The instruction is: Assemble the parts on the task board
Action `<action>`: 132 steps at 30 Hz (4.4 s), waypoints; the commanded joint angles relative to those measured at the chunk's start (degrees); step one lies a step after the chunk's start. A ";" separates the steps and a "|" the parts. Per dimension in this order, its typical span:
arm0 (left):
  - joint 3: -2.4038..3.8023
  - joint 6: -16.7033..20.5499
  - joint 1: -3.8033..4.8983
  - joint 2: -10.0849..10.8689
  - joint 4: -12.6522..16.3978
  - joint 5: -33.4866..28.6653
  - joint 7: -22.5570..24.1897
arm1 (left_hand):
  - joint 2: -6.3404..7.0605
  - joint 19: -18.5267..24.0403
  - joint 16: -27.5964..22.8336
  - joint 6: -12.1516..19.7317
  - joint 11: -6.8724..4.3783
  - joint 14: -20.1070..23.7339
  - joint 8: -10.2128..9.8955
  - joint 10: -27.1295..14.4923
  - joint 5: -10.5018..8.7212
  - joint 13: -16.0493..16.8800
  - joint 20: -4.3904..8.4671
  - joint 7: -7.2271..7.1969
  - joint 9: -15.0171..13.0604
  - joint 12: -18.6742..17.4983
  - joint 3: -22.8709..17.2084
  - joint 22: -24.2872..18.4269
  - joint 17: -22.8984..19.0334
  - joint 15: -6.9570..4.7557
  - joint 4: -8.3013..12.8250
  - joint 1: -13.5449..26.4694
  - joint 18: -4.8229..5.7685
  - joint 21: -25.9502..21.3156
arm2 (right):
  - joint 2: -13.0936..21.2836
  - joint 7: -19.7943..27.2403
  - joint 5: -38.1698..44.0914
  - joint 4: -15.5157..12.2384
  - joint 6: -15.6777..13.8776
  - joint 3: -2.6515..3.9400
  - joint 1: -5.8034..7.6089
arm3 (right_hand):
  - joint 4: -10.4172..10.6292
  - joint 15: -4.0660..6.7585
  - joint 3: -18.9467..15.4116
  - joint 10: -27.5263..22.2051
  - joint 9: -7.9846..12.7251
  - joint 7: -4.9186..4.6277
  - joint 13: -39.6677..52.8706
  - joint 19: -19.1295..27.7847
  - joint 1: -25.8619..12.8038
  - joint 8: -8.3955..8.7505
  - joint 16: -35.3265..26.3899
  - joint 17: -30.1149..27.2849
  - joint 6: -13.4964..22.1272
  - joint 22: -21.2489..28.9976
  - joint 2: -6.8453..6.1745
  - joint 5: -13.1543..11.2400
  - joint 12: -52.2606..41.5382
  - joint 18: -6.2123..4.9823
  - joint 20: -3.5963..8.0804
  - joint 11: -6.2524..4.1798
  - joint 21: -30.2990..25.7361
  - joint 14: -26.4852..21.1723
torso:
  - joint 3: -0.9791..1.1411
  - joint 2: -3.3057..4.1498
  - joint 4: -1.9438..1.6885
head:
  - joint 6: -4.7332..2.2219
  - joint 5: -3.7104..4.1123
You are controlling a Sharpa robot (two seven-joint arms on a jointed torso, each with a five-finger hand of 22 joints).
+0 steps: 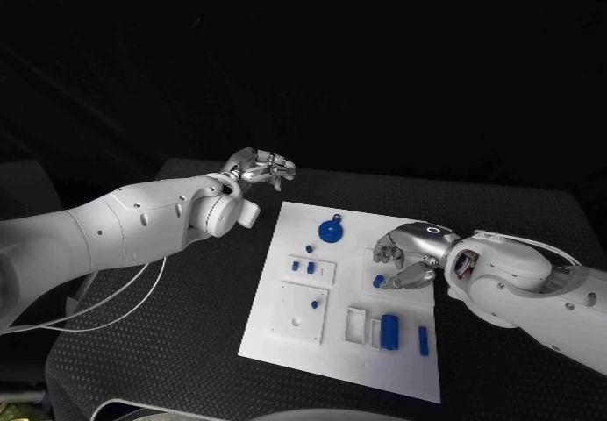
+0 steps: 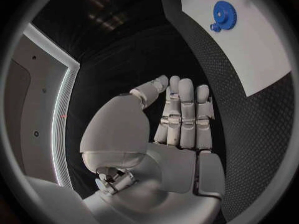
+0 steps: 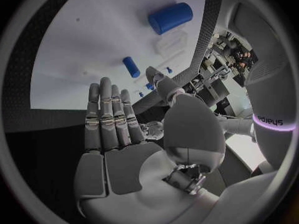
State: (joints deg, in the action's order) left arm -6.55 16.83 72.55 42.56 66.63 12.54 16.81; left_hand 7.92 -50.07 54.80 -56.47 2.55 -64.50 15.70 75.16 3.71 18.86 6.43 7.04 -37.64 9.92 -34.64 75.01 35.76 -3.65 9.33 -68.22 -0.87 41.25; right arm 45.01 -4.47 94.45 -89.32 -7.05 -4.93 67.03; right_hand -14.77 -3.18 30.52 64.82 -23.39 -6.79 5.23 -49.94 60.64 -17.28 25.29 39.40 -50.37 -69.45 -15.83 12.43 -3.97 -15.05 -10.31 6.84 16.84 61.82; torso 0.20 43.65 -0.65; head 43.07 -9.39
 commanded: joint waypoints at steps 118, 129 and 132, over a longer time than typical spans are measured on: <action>-0.03 -2.26 0.07 -5.62 -4.12 -0.13 0.43 | 0.38 0.23 -0.35 0.41 0.11 0.29 -0.34 -0.56 -0.39 0.10 2.47 0.09 -0.20 0.16 0.12 1.08 0.16 0.33 -0.28 0.07 -0.03 -0.15 | -19.53 2.64 10.06 3.83 -5.48 -1.43 -9.45 | 3.39 3.66 18.51 12.28 -2.16 0.96 2.86 -10.33 6.81 -5.52 2.82 4.66 -9.43 -2.36 4.86 -9.65 -4.63 0.05 3.67 -3.46 2.82 8.45 | -0.23 -0.20 -0.26 | 2.55 -5.20; -0.03 -2.32 0.07 -5.57 -4.12 -0.13 0.39 | 0.36 0.25 -0.36 0.43 0.12 0.30 -0.36 -0.58 -0.39 0.10 2.47 0.10 -0.21 0.16 0.12 1.08 0.17 0.33 -0.29 0.07 -0.03 -0.16 | -19.11 2.24 10.47 4.18 -5.06 -1.68 -9.45 | 3.17 3.68 18.45 12.31 -2.22 0.97 2.92 -10.33 6.74 -5.53 2.81 4.75 -9.42 -2.42 4.98 -9.65 -4.60 0.05 3.69 -3.47 2.83 8.48 | -0.24 -0.23 -0.31 | 2.78 -5.10; -0.03 -2.31 0.07 -5.53 -4.12 -0.13 0.40 | 0.36 0.26 -0.36 0.44 0.12 0.31 -0.36 -0.59 -0.39 0.10 2.47 0.10 -0.21 0.16 0.12 1.09 0.17 0.33 -0.29 0.06 -0.03 -0.16 | -19.01 2.22 10.47 4.19 -4.92 -1.68 -9.45 | 3.06 3.69 18.42 12.35 -2.25 0.98 2.96 -10.35 6.71 -5.55 2.82 4.80 -9.45 -2.45 5.01 -9.65 -4.60 0.05 3.70 -3.49 2.84 8.51 | -0.25 -0.23 -0.30 | 2.80 -5.13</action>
State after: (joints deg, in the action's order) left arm -6.61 15.30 72.55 37.10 62.45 12.55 16.76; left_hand 7.92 -50.07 54.80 -56.38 2.65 -64.31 15.70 75.07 3.71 18.89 6.43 6.95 -37.79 9.92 -34.64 75.01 35.85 -3.45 9.33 -68.22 -0.87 41.25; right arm 25.81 -2.03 104.22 -85.50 -13.89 -6.40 57.81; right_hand -11.32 0.40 48.86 76.79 -25.58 -5.72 8.12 -59.97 67.41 -22.62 27.97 44.15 -59.41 -71.98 -11.45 2.82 -8.57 -14.63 -6.63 3.27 19.64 69.94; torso -0.04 43.45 -0.97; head 45.83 -14.50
